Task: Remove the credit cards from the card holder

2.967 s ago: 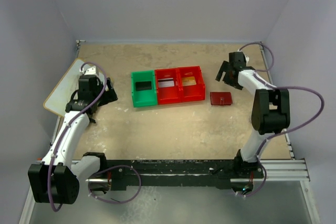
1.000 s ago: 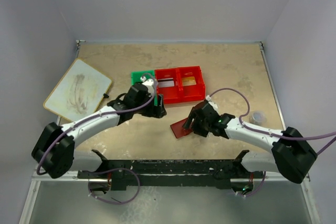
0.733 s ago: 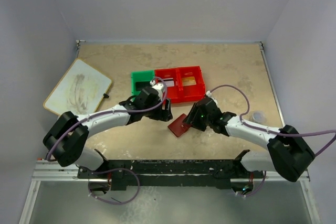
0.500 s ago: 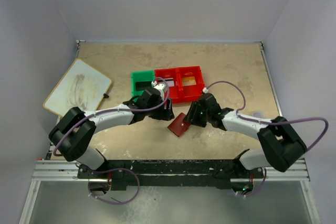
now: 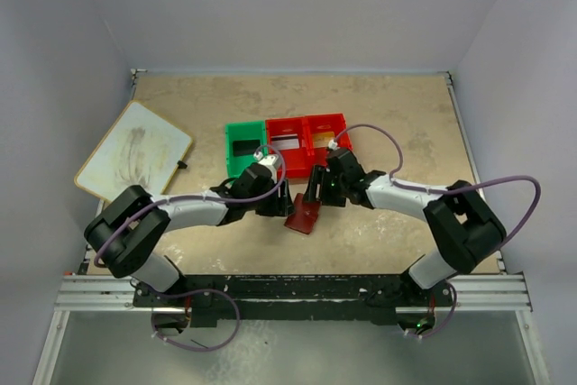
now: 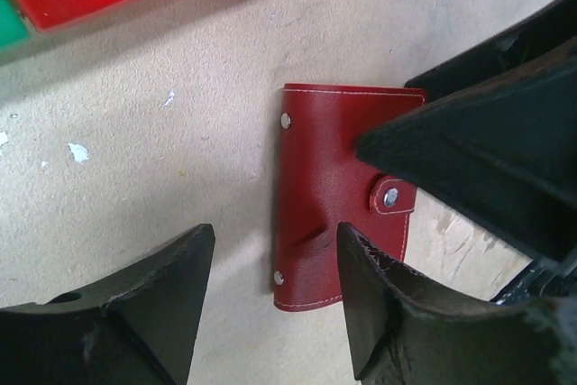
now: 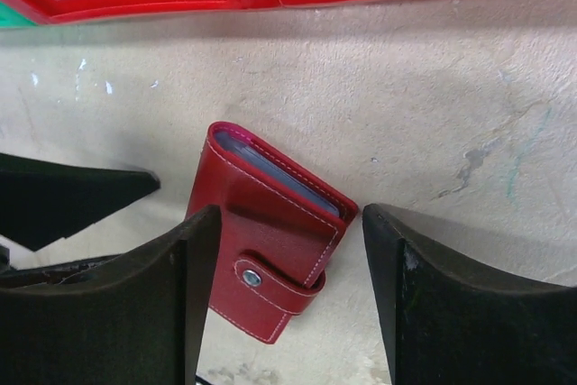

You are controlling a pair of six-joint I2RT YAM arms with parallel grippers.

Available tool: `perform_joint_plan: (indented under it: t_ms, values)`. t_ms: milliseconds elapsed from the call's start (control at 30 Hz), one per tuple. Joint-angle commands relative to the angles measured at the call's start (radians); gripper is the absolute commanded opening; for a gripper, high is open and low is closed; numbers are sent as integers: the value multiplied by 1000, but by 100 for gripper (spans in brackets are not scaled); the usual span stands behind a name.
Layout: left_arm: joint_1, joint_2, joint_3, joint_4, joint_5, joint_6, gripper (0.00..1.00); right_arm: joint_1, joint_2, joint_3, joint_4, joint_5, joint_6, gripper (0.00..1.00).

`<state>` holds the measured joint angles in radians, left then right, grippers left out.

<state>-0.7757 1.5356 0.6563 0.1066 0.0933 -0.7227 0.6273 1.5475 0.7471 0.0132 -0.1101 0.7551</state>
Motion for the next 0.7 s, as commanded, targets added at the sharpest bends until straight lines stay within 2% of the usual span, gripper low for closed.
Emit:
perform_joint_plan:
  t_ms: [0,100,333,500,667]
  values:
    - [-10,21,-34,71,13,-49,54,105,44,83,-160,155,61,68]
    - [-20,23,-38,69,5,-63,50,142,80,157,-326,301,144,66]
    - [-25,-18,-102,76,-26,-82,42,160,10,166,-382,364,233,69]
    - [-28,-37,-117,64,-25,-76,41,163,-45,171,-362,304,203,66]
    - [-34,-27,-94,23,-24,-44,38,170,-28,202,-345,252,164,60]
